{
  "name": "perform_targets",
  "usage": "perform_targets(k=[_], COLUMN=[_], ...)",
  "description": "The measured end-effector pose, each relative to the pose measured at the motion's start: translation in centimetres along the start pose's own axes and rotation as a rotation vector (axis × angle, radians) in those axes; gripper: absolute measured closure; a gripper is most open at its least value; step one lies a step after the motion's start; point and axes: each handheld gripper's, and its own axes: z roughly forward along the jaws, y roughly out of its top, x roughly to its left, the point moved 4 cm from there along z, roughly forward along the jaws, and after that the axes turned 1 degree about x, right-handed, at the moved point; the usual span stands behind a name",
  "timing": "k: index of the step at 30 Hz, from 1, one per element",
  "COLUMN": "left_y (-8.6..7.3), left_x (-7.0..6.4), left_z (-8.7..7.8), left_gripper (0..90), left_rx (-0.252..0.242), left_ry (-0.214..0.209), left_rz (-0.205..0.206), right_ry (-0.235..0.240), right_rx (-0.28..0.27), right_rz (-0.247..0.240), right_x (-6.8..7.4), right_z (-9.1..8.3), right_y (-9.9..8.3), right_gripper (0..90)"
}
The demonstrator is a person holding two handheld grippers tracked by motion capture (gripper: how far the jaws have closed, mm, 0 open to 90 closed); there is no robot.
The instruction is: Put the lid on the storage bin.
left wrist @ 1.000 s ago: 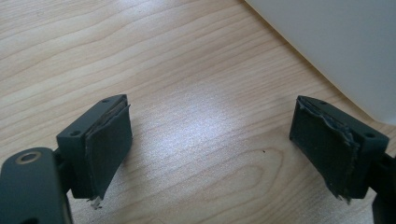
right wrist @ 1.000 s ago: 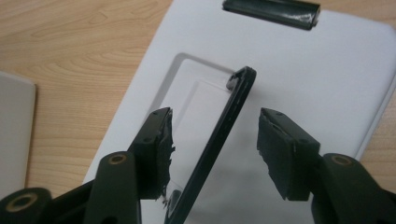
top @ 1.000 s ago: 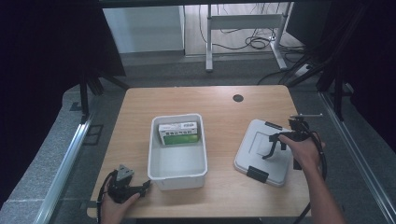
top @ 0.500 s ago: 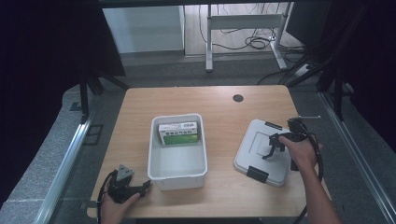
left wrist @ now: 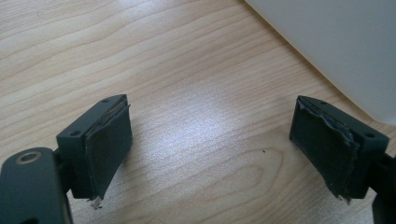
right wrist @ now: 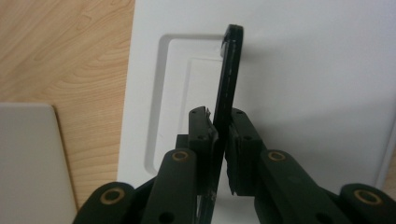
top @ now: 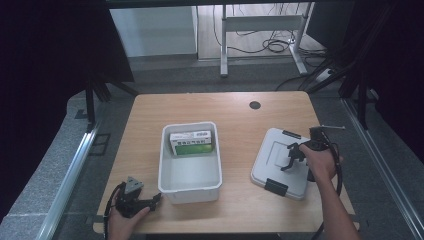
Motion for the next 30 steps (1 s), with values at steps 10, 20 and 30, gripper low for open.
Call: perform_targets(k=[10,20,30], left_y=[0.0,0.0,0.0], left_x=[0.0,0.0,0.0], left_z=[0.0,0.0,0.0], left_gripper=[13.0,12.9,13.0], left_rx=[0.000,0.000,0.000], left_ry=[0.000,0.000,0.000], left_rz=[0.000,0.000,0.000], right_ry=[0.009,0.049,0.086], right_rx=[0.010,-0.017,-0.026], right_rz=[0.027,0.005,-0.043], right_x=[0.6,1.1,2.7], right_z=[-0.7,-2.7,-4.5], right_y=[-0.1,0.0,-0.3], right_gripper=[83.8,83.8,83.7])
